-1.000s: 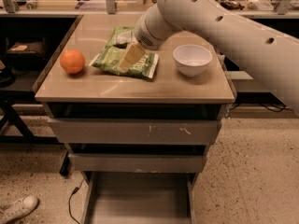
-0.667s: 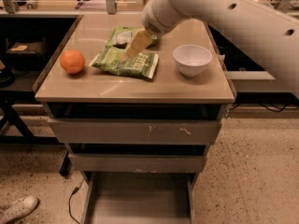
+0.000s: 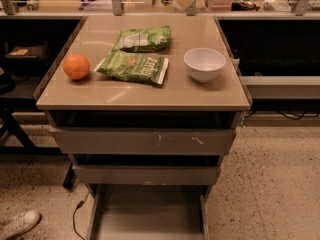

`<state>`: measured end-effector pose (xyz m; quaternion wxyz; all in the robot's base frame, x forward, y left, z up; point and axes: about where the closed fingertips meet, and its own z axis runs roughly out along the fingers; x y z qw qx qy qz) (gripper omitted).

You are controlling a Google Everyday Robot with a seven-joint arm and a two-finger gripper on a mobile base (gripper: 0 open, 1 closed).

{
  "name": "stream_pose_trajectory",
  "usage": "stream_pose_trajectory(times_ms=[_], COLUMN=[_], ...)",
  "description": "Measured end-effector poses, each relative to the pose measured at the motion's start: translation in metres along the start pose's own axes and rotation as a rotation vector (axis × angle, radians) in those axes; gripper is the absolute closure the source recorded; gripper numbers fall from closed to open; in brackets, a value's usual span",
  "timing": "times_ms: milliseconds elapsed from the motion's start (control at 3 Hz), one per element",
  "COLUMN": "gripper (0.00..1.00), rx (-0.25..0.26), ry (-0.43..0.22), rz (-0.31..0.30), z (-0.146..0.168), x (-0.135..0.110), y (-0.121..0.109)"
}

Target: Pick green jalapeno chip bag from bottom drawer and place on counter

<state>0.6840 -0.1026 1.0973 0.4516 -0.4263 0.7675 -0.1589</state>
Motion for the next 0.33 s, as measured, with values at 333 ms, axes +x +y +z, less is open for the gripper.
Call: stream_pose_trajectory(times_ms=[333], gripper=[0.0], rx=[0.031], ry=[0.051], rz=[-0.008], z=[-0.0051], x=[0.0157], y=[-0.0114])
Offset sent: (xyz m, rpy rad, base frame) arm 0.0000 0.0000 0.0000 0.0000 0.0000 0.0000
